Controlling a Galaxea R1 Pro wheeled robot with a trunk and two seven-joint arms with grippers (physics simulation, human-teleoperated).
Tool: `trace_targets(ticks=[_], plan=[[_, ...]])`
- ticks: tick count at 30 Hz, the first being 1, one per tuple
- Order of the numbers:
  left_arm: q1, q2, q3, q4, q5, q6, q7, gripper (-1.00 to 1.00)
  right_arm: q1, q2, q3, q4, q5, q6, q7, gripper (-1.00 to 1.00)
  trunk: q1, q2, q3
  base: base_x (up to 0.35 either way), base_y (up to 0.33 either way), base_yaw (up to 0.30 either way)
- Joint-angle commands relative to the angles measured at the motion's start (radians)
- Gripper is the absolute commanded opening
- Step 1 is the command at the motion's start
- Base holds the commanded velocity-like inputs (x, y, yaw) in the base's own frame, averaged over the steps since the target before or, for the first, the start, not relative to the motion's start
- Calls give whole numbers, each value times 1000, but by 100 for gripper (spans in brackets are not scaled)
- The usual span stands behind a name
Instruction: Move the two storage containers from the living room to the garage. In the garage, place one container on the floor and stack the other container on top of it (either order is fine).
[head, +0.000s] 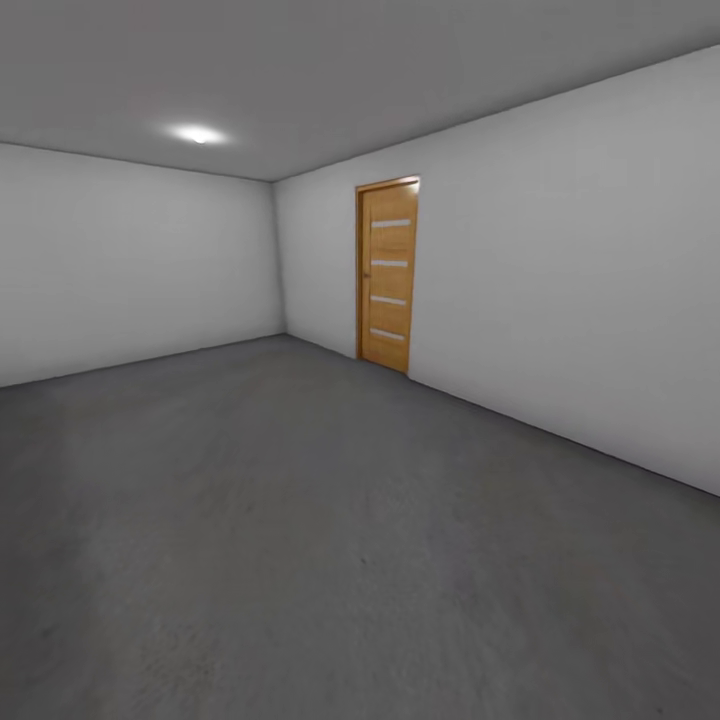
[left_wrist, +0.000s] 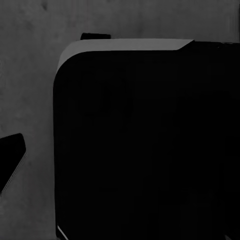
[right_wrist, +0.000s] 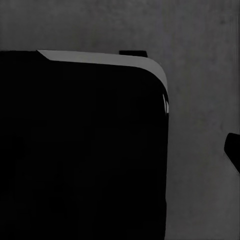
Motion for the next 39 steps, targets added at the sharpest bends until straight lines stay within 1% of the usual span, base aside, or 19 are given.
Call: trace_targets(ticks=[1, 13, 39], plan=[[0, 0, 1, 0, 5, -3, 1, 100, 0, 0, 1, 0, -1, -4, 0, 100, 1, 0, -1, 322, 0, 0], [0, 0, 1, 0, 5, -3, 1, 100, 0, 0, -5, 0, -2, -7, -1, 100, 1, 0, -1, 322, 0, 0], [0, 0, -1, 1, 6, -1, 1, 100, 0, -2, 3, 0, 4, -3, 2, 100, 1, 0, -1, 322, 0, 0]])
